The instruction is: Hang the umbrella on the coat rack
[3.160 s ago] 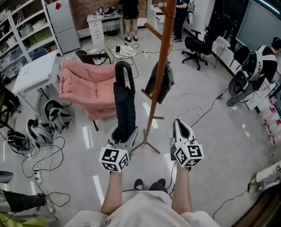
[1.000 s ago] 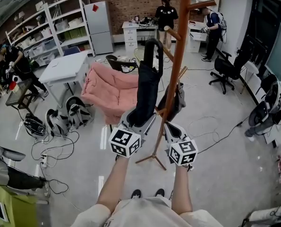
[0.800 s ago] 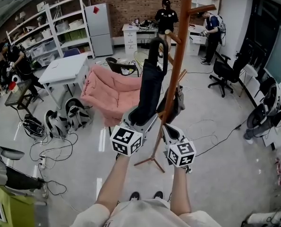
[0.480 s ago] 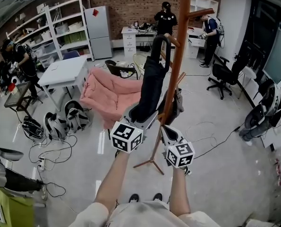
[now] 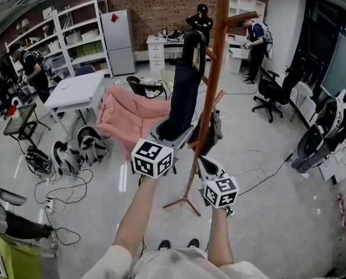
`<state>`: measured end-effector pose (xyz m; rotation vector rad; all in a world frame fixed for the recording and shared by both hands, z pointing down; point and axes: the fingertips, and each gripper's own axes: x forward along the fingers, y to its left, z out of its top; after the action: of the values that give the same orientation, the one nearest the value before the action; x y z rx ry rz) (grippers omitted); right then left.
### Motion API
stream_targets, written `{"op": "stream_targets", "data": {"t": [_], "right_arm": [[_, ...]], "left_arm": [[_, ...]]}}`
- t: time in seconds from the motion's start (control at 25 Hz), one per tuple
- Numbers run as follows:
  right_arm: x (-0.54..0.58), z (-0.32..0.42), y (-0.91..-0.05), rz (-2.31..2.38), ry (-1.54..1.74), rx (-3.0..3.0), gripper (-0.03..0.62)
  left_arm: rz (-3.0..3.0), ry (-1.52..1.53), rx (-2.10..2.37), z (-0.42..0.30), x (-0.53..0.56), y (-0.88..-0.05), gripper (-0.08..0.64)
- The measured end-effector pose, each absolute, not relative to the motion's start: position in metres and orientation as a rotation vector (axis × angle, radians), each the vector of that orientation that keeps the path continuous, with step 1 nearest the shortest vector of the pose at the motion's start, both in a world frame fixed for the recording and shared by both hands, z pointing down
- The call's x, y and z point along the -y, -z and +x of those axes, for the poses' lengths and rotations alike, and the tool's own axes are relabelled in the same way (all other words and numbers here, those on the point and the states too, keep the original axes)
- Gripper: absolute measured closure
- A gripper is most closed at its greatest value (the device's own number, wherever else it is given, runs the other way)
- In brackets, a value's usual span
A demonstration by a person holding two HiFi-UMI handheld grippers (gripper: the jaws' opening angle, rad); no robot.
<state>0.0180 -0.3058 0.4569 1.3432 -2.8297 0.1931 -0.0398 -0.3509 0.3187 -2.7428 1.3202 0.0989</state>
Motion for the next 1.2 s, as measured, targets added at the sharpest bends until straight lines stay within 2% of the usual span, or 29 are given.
{"op": "stream_targets", "data": {"t": [1.2], "right_arm": [[0.296,0.022,-0.478,1.321,-0.253,2.790,0.588]], "left_arm": [[-2.804,-0.012,-1.325,-0.028,0.364,-0.347,0.287]]}}
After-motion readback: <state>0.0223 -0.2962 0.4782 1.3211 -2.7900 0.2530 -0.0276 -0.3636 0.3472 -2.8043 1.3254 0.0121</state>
